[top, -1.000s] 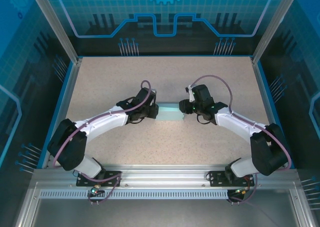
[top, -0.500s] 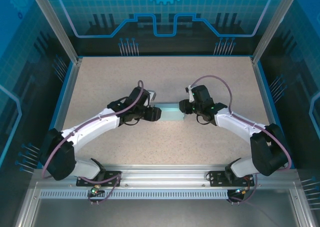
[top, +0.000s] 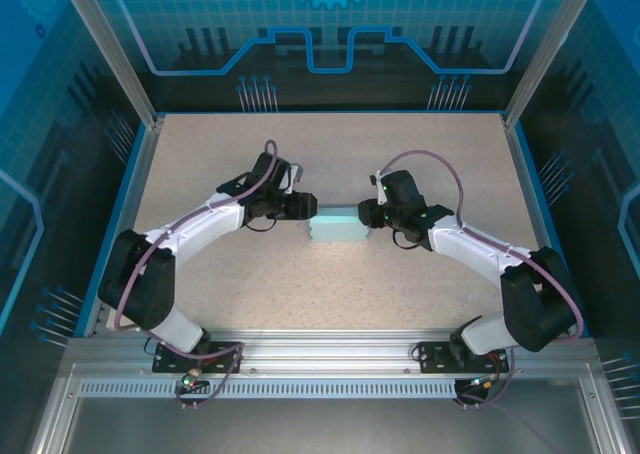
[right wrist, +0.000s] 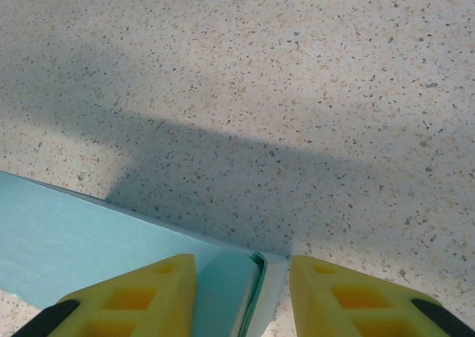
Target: Fold the paper box
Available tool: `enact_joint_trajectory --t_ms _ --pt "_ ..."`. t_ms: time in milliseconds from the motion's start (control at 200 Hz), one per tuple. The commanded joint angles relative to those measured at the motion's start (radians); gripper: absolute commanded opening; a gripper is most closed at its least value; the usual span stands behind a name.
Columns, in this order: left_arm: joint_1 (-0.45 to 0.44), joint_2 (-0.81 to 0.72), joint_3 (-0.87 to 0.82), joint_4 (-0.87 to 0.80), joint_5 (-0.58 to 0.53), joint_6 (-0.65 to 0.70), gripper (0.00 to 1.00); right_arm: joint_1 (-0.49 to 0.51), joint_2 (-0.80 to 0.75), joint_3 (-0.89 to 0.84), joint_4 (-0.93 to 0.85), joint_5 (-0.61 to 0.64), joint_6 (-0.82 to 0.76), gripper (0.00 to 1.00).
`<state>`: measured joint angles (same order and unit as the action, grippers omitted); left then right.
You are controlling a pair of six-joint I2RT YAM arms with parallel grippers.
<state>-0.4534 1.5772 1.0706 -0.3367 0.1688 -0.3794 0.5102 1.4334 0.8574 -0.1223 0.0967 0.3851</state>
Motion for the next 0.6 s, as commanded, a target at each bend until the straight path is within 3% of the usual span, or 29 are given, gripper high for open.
enact_joint_trajectory --t_ms 0,250,595 --pt "0.007 -0.018 -0.088 0.024 0.026 -0.024 0.55 0.010 0.046 -0.045 -0.174 0.022 -0.013 0.39" --pt "-0.001 0.023 -0.296 0.157 0.069 -0.100 0.45 -0.023 0.054 -0.122 -0.144 -0.101 0.027 0.39" --pt "-0.001 -0.002 -0.206 0.173 0.216 -0.161 0.39 -0.115 -0.001 -0.120 -0.063 -0.395 0.068 0.35"
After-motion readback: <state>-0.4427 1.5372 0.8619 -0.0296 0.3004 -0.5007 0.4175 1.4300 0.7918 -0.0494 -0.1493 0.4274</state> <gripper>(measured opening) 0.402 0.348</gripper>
